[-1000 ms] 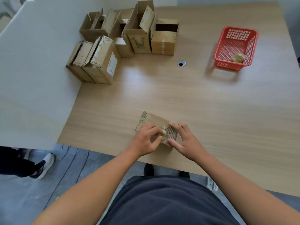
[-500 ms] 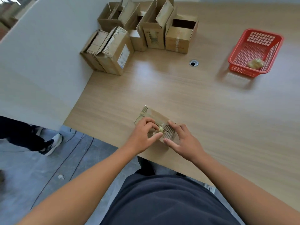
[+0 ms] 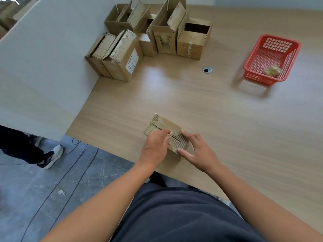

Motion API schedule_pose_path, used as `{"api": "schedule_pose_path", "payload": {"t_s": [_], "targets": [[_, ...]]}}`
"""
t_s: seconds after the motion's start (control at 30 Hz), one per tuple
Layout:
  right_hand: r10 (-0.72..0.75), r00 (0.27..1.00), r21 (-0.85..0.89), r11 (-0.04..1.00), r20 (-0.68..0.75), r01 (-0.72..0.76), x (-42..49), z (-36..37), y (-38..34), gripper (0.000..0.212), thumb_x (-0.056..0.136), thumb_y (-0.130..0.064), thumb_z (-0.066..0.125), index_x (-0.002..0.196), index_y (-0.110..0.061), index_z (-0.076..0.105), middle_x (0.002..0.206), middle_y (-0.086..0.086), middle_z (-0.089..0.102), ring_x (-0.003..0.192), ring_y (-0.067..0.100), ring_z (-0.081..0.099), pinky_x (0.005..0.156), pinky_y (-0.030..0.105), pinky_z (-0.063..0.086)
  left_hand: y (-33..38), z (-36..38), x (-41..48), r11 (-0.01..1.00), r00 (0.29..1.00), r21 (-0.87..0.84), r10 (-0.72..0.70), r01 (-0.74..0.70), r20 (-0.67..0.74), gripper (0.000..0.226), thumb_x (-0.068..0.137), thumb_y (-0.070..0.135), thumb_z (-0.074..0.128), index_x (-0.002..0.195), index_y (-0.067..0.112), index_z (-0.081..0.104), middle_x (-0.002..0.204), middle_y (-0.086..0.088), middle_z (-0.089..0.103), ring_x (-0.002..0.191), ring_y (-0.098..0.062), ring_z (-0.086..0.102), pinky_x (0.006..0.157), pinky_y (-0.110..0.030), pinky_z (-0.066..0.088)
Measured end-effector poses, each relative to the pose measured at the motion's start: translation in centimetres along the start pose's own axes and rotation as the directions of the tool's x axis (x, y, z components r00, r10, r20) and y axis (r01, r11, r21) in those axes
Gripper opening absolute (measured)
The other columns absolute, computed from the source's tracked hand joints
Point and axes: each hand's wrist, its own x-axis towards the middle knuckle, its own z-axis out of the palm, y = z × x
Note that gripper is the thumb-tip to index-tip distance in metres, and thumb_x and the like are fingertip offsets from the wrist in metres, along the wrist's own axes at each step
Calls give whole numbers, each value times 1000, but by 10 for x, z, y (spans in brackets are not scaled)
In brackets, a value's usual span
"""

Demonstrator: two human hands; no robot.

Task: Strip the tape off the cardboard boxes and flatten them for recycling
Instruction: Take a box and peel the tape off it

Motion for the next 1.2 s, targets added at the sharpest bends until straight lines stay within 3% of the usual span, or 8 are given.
{"api": "schedule_pose_path", "payload": {"t_s": [0.1,0.2,0.37,0.63,0.73,0.9,1.03,1.2], "targets": [[-1,1000,3,1000,-4,1,0,1,-1,76,85,-78,53,152,-57,24,143,-16,40,125,9,53,87,41,57,-1,6,-3,994,995,61,89,-87,-37,14,96,10,68,109,4,71,100,-10,64,93,-28,57,81,-41,54],[-2,1000,-10,1000,3,3,-1,0,-1,76,86,-78,53,153,-59,21,144,-15,39,124,10,54,86,42,58,-5,7,1,999,999,30,23,-22,-33,31,90,32,75,108,7,74,122,-12,53,101,-21,53,89,-28,51],[2,1000,-24,1000,-1,-2,-1,0,-2,75,85,-80,51,150,-63,18,144,-18,38,122,9,55,83,40,58,-1,6,6,996,995,31,-80,82,-65,27,90,31,76,110,13,77,93,3,60,97,-18,50,87,-35,48],[10,1000,-67,998,13,-9,-1,-3,-4,76,86,-78,53,150,-61,18,144,-17,40,122,11,55,84,39,57,2,8,1,995,991,98,10,3,-130,12,97,15,67,107,10,69,91,-6,66,91,-28,56,76,-45,54],[8,1000,-82,997,14,-7,0,-4,-5,76,85,-79,52,151,-61,18,143,-17,41,122,11,56,84,39,57,-2,9,0,993,995,115,17,-6,-93,26,95,33,68,107,10,71,99,-6,62,95,-26,53,84,-39,50],[12,1000,-81,997,5,-11,0,-3,-5,77,85,-78,54,152,-58,23,143,-16,42,126,11,54,86,40,57,2,10,5,986,979,-22,-166,164,-119,20,89,29,77,101,14,72,106,2,49,101,-17,48,85,-25,46],[25,1000,-75,997,2,-25,-1,-4,-6,77,84,-78,54,152,-57,25,145,-14,43,128,12,53,88,42,57,2,5,15,960,961,-103,-268,261,-70,11,100,29,61,107,22,66,93,9,60,95,-15,53,83,-31,46],[37,999,-111,993,8,-36,-1,-6,-10,78,86,-76,55,154,-52,27,144,-12,45,130,15,51,92,42,55,-6,-4,14,996,997,33,-80,81,-22,15,105,20,52,110,13,64,95,-3,65,93,-25,54,80,-42,49]]}}
